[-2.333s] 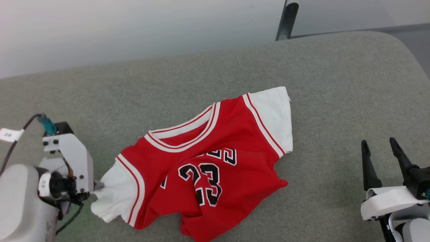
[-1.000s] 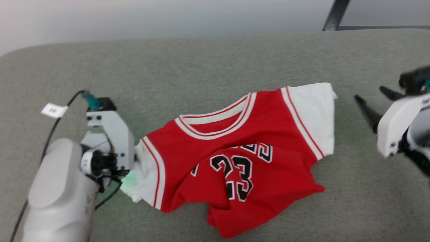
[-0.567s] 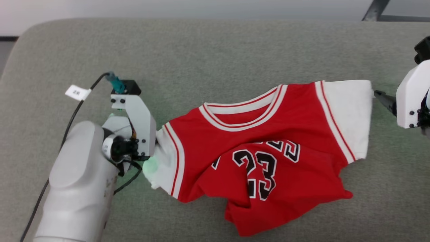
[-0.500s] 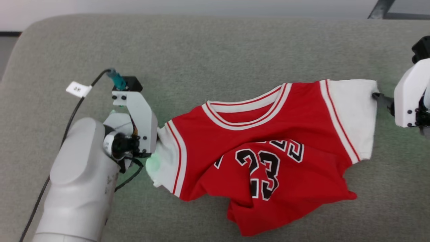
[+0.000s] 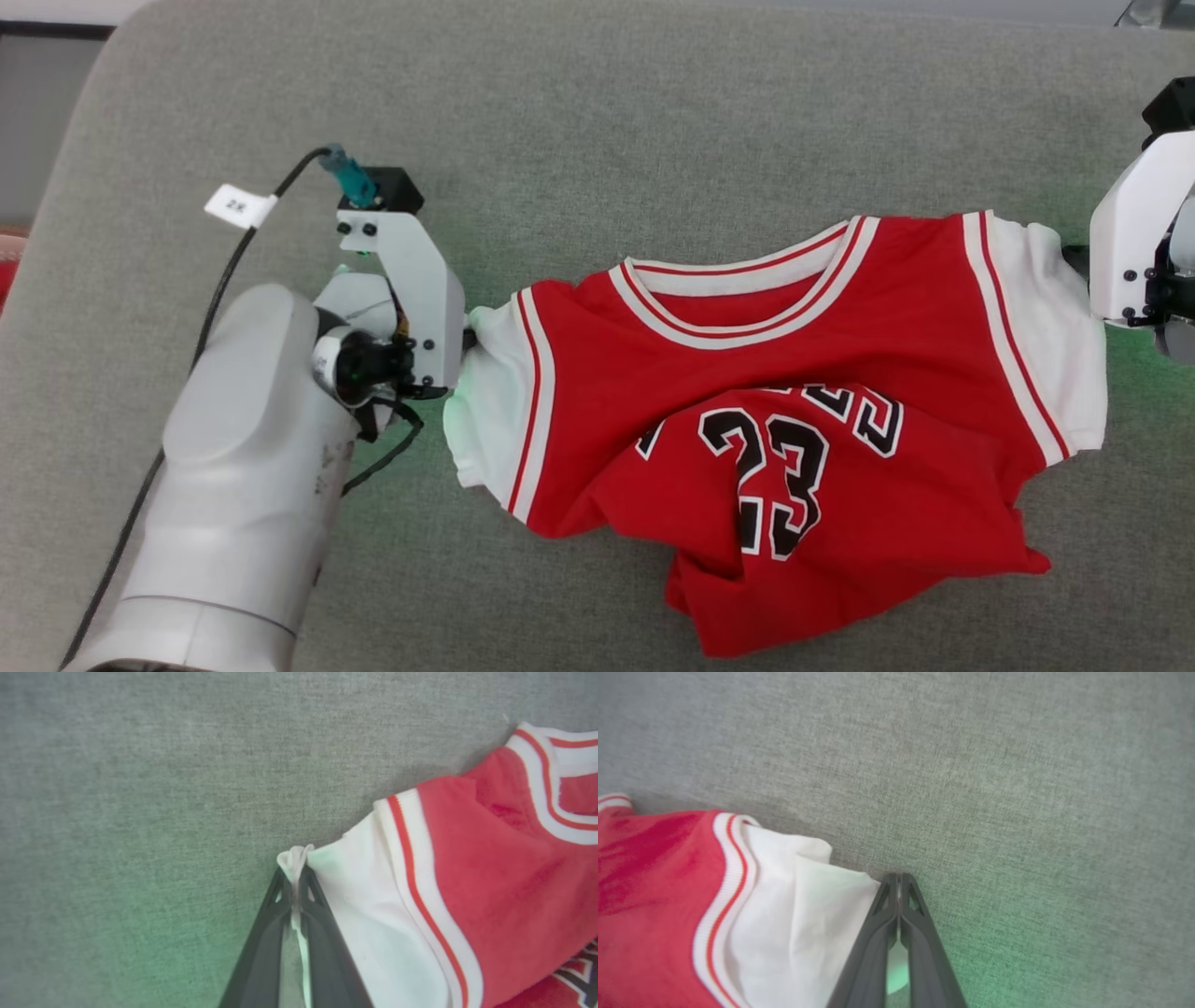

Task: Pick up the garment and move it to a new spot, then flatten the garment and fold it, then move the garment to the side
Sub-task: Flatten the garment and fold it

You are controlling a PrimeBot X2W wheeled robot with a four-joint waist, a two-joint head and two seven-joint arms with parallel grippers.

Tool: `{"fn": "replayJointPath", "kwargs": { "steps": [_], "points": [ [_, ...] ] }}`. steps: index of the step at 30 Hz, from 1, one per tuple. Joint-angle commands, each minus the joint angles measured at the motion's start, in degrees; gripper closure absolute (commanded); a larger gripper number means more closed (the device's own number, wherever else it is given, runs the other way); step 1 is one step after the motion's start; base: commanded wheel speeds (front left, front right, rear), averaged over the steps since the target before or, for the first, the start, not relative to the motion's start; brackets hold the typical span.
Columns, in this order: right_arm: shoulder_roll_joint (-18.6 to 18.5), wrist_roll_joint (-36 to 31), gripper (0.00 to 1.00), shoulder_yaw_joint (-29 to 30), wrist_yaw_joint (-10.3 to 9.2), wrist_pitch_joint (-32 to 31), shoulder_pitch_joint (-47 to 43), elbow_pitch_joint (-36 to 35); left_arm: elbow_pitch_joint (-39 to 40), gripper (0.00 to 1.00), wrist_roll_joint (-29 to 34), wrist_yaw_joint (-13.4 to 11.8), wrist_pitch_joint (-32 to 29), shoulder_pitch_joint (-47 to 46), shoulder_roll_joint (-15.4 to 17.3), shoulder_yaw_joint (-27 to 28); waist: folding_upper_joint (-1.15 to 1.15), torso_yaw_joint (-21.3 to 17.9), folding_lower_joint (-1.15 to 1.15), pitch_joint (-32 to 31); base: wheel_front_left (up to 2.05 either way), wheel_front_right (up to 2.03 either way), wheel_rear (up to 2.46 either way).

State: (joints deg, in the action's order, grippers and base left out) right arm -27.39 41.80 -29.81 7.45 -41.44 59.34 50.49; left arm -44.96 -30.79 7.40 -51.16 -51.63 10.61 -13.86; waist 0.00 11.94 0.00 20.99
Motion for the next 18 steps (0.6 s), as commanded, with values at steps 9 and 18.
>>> {"fn": "replayJointPath", "kwargs": {
  "steps": [9,18],
  "points": [
    [-0.07,5.43,1.00,-1.31,0.05,5.69,2.42,-1.58,-3.49,1.00,0.57,-0.37,1.99,-3.75,2.87,0.03,0.00,-2.07,0.00,-5.20,0.00,0.00,0.00],
    [1.23,4.92,1.00,-3.17,0.05,15.70,7.60,-1.62,-5.12,1.00,1.86,-0.94,4.99,-11.34,4.14,-0.17,0.00,-4.34,0.00,-11.26,0.00,0.00,0.00]
  ]
}}
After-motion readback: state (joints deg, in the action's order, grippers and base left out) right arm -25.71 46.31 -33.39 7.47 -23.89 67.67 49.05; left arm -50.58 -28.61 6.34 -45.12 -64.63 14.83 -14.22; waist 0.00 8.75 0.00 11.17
